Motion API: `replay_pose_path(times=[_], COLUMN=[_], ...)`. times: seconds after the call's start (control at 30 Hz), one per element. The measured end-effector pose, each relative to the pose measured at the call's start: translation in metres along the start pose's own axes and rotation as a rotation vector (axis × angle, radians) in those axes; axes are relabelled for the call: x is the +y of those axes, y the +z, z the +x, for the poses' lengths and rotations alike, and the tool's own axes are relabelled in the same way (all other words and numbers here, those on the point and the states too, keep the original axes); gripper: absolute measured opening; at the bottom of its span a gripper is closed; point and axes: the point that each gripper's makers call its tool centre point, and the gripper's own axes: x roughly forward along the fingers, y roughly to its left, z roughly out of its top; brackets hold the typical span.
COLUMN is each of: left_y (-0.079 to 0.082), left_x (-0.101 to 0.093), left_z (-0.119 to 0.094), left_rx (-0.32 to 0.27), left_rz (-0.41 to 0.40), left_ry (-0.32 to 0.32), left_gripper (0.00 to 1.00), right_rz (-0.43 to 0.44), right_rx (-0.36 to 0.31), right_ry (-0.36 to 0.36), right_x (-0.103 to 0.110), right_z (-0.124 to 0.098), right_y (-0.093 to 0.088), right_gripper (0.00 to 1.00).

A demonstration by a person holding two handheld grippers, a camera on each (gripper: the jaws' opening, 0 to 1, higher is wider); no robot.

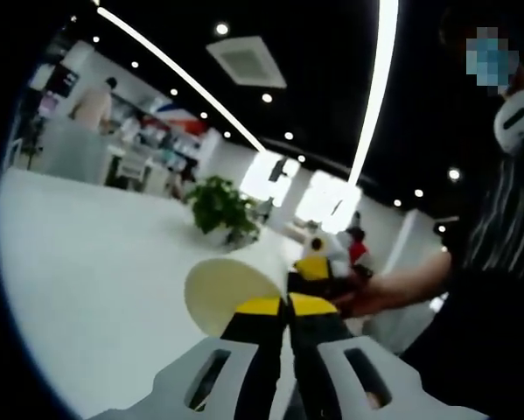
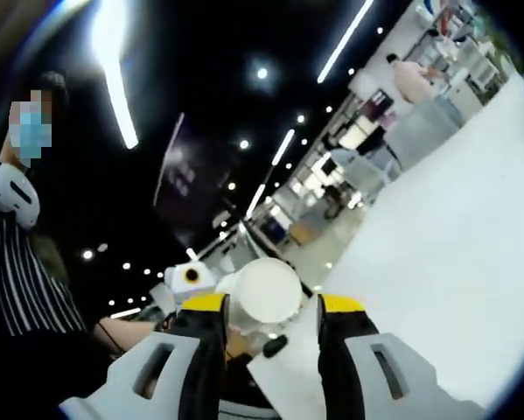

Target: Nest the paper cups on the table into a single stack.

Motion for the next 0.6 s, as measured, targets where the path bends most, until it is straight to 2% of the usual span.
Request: replay_pose_path(times=[0.07, 0.13, 0.27, 0.4, 0.47, 0.6], left_y=[0.0, 0.001, -0.001, -0.004, -0.006, -0.011], left_x=[0.002, 0.001, 0.003, 0.005, 0.006, 0.008], left_z=[-0.002, -0.004, -0.006, -0.008, -0.009, -0.011], left_rx=[0.001, -0.006, -0.002, 0.007, 0.013, 0.037], left_rz=[-0.001, -0.006, -0.013, -0.019, -0.024, -0.034], left_ry=[0.004, 0.003, 0.013, 0.019, 0.023, 0.037], left_gripper=[0.0, 0.0, 0.0, 0.0, 0.0, 0.0], right_rz=[-0.029, -0.03, -0.136, -0.117, -0.136, -0.167], right_rx=[0.005, 0.0, 0.024, 0.014, 0.022, 0.044], right_ry=[-0.04, -0.05, -0.143, -0.2, -0.226, -0.252], right_x=[-0.006, -0.008, -0.023, -0.034, -0.039, -0.043], right_z=[-0.005, -0.01, -0.021, -0.027, -0.029, -0.033], right_y=[0.0, 0.0, -0.002, 0.0, 0.0, -0.001], right_gripper=[0.42, 0.42, 0.49, 0.59, 0.64, 0.68])
